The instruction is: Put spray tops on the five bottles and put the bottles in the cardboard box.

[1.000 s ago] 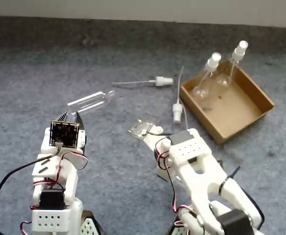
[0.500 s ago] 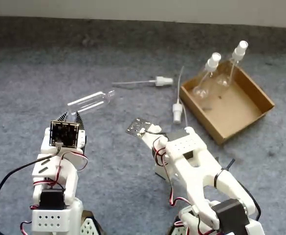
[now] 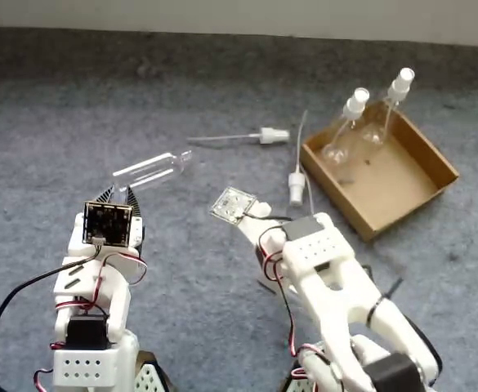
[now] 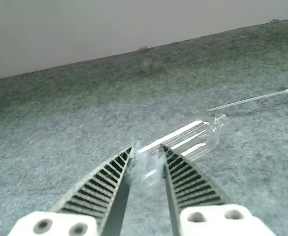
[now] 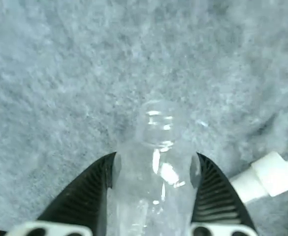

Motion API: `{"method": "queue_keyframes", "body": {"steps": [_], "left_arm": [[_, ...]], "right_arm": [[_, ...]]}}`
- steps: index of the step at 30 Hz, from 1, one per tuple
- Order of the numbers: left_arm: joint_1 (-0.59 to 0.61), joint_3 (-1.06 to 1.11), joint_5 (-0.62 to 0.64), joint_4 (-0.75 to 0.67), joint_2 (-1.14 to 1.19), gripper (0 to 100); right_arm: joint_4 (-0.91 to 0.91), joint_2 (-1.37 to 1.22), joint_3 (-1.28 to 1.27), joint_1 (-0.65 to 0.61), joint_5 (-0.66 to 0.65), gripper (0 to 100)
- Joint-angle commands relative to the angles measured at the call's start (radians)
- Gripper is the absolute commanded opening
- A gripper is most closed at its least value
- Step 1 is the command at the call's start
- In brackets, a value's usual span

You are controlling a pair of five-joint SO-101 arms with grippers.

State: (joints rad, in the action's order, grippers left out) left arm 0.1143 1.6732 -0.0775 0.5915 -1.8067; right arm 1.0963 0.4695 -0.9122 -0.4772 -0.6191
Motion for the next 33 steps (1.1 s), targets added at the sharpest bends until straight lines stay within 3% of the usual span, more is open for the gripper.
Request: {"method": "queue_keyframes", "body": {"steps": [1,7,12,16,21,33], "left_arm": [[-0.018,0.021,-0.006,-0.012,-0.005,4],[-0.018,0.021,-0.005,-0.012,-0.005,4],[-0.018,0.021,-0.003,-0.012,-0.005,4],[-0.018,0.021,-0.003,-0.012,-0.005,4],[-0.019,0.021,-0.003,-0.012,-0.005,4],[-0.104,0.002,-0.006,-0.005,-0.005,4]], "right_arm": [[0.064,0.208,0.054,-0.002,0.012,10.8],[0.117,0.501,0.047,-0.001,0.02,10.8],[0.111,0.688,0.045,0.091,0.203,10.8],[0.111,0.791,0.044,0.186,0.262,10.8],[0.104,0.866,0.008,0.297,0.371,10.8],[-0.137,0.918,-0.252,0.484,0.517,10.8]]}}
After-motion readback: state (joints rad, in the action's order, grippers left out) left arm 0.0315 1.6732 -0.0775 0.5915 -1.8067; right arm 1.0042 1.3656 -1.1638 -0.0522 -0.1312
